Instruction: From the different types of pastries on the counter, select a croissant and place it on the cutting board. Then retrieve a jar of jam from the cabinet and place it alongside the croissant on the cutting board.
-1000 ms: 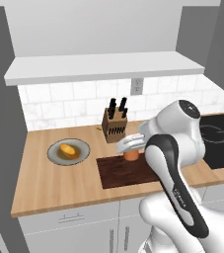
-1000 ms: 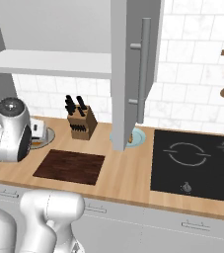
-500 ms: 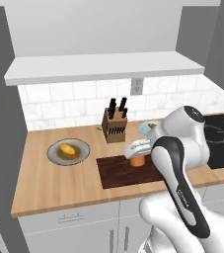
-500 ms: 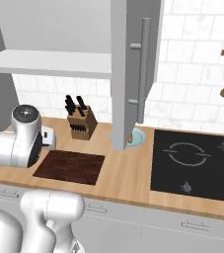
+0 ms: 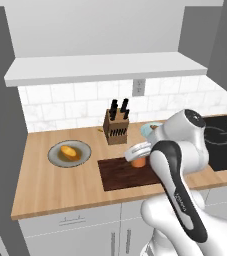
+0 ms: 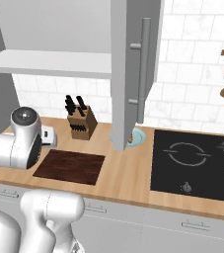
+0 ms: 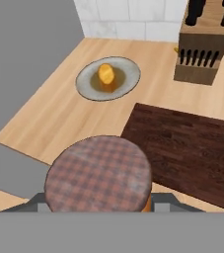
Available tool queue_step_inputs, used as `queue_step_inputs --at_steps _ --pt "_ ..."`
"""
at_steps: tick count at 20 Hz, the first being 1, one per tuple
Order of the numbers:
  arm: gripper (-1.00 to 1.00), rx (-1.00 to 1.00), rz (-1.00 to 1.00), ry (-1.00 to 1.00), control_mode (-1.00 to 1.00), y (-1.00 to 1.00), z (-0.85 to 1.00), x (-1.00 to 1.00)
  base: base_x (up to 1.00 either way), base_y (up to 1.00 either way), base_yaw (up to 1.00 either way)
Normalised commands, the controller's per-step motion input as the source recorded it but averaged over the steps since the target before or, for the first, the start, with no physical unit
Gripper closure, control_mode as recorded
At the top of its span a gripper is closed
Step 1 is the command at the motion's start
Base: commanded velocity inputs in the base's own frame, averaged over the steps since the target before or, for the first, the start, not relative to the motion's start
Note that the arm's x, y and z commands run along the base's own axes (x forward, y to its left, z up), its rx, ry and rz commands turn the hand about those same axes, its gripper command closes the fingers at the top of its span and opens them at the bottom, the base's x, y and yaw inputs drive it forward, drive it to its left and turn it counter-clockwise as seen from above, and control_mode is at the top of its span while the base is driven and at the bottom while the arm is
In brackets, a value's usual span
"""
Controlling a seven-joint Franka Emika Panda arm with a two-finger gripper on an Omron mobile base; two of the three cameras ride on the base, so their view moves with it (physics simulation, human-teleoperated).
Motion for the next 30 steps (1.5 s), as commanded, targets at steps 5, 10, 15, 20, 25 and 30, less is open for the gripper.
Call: queue_step_inputs --at_steps 5,10,15,20,25,30 --pt "1.00 -0.03 0.00 -0.21 -1.00 0.00 -0.34 0.00 0.00 0.00 0.00" --pt "1.00 0.00 0.00 -0.14 -1.00 0.00 -0.45 0.00 0.00 0.00 0.00" --pt "1.00 0.00 0.00 -0.01 -1.00 -0.08 -0.48 -0.01 0.00 0.00 0.00" --pt "1.00 0.03 -0.03 -0.08 -1.00 -0.22 -0.60 -0.08 0.00 0.00 0.00" --pt "1.00 0.07 -0.05 -0.19 -1.00 -0.06 -0.57 0.00 0.00 0.00 0.00" --pt "1.00 0.00 -0.01 -0.21 -1.00 0.25 -0.38 0.08 0.00 0.00 0.00"
